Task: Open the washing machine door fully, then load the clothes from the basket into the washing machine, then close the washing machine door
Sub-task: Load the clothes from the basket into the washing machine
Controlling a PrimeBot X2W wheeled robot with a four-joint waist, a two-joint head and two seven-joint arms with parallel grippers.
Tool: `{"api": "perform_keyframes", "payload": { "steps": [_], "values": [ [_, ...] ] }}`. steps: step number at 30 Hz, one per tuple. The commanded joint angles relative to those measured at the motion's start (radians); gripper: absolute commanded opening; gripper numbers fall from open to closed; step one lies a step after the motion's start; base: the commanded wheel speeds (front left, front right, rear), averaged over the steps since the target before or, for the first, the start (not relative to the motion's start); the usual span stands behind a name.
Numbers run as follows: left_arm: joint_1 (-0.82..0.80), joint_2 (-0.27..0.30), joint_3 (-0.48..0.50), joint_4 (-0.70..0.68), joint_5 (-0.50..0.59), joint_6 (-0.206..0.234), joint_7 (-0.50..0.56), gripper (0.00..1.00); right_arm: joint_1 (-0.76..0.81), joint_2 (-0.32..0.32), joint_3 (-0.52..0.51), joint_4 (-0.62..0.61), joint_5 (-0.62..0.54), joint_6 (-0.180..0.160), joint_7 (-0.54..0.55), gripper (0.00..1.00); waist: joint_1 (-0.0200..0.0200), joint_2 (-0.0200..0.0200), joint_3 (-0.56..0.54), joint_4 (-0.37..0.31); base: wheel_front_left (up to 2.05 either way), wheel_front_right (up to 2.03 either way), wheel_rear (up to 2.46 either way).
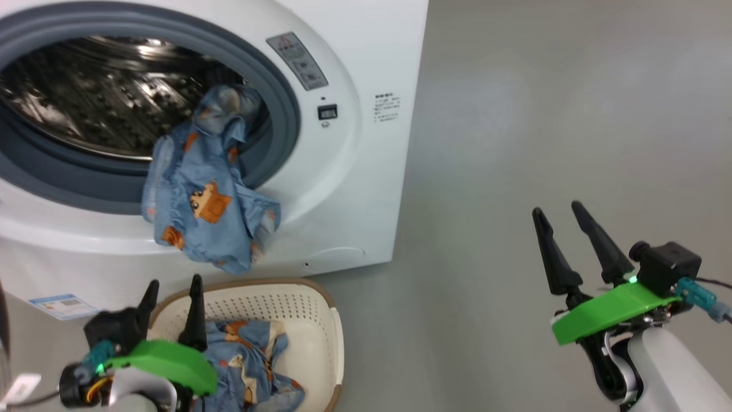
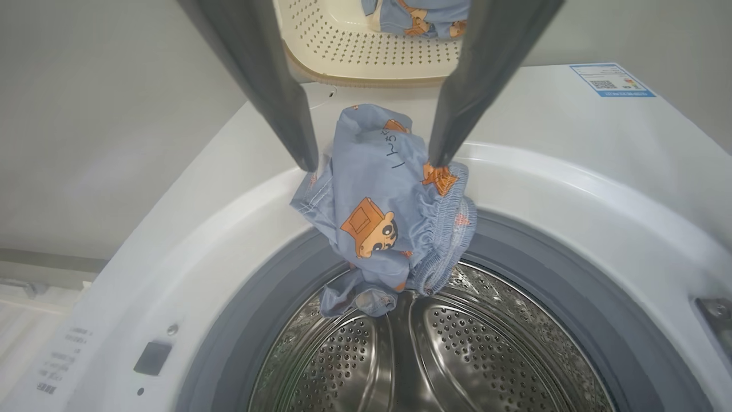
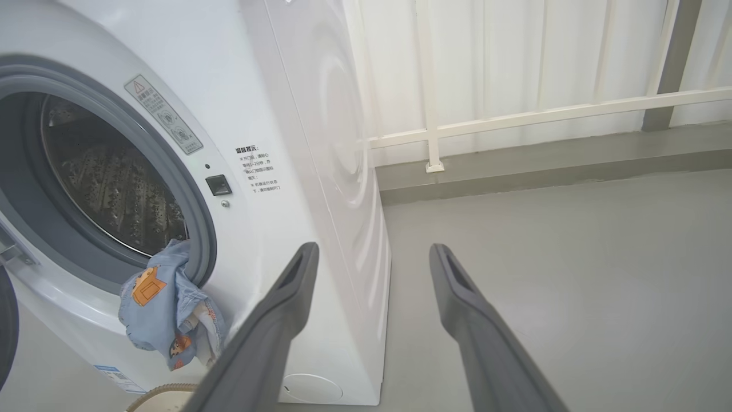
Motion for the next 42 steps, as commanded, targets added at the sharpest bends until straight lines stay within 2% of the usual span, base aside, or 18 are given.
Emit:
{"api": "perform_keyframes", "payload": {
  "steps": [1, 13, 22, 33, 42],
  "values": [
    [-0.068, 0.031, 0.024, 0.026, -0.006, -0.011, -0.004, 1.0, -0.037, -0.006, 0.016, -0.034, -0.007, 0.005, -0.008, 1.0, 0.0, 0.0, 0.053, -0.032, 0.0, 0.0, 0.0],
    [-0.285, 0.033, 0.004, 0.299, -0.029, -0.061, -0.023, 1.0, -0.081, 0.014, 0.001, -0.06, -0.016, 0.005, -0.008, 1.0, 0.0, 0.0, 0.182, -0.085, 0.0, 0.0, 0.0],
    [-0.429, 0.054, -0.009, 0.476, -0.031, -0.078, -0.052, 1.0, -0.109, 0.028, -0.001, -0.072, -0.022, 0.005, -0.008, 1.0, 0.0, 0.0, 0.257, -0.122, 0.0, 0.0, 0.0],
    [-0.595, 0.07, 0.001, 0.614, -0.047, -0.074, -0.066, 1.0, -0.13, 0.044, -0.009, -0.094, -0.032, 0.005, -0.008, 1.0, 0.0, 0.0, 0.354, -0.13, 0.0, 0.0, 0.0],
    [-0.702, 0.09, 0.03, 0.646, -0.066, -0.049, -0.076, 1.0, -0.154, 0.059, -0.005, -0.1, -0.039, 0.005, -0.008, 1.0, 0.0, 0.0, 0.399, -0.141, 0.0, 0.0, 0.0]
  ]
}}
